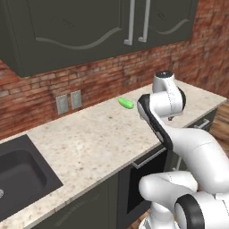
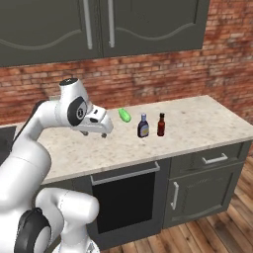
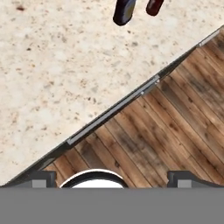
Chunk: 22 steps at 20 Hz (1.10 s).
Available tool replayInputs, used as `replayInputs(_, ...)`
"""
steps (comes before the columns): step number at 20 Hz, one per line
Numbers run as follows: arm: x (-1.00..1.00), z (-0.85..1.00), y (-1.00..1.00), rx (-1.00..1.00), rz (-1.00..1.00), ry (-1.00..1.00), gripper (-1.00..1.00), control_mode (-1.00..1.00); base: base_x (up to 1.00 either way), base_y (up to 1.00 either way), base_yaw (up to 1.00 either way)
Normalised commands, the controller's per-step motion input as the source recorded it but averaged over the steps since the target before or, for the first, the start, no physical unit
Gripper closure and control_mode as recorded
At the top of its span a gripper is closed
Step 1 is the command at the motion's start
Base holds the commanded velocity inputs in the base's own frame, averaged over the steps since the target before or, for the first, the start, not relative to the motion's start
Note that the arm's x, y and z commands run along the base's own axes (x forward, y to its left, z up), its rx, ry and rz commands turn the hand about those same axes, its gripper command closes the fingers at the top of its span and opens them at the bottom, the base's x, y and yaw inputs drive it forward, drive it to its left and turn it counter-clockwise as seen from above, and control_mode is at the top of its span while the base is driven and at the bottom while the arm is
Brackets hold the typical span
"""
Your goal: Pick the condiment bottle and condiment bottle from the counter and place them in the cabinet.
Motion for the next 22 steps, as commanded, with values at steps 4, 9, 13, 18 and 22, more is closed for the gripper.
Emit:
replayInputs(4,0.35,0.0,-0.2,0.0,-0.15,0.0,-1.0,-1.0,0.0,0.0,0.0)
replayInputs(9,0.45,-0.02,-0.04,0.0,-0.18,0.0,-1.0,-1.0,0.0,0.0,0.0)
replayInputs(13,0.44,-0.11,-0.01,0.0,-0.16,0.0,-1.0,-1.0,0.0,0.0,0.0)
replayInputs(18,0.37,-0.15,-0.14,0.0,-0.12,0.0,-1.0,-1.0,0.0,0.0,0.0)
replayInputs(22,0.4,-0.16,-0.23,0.0,-0.11,0.0,-1.0,-1.0,0.0,0.0,0.0)
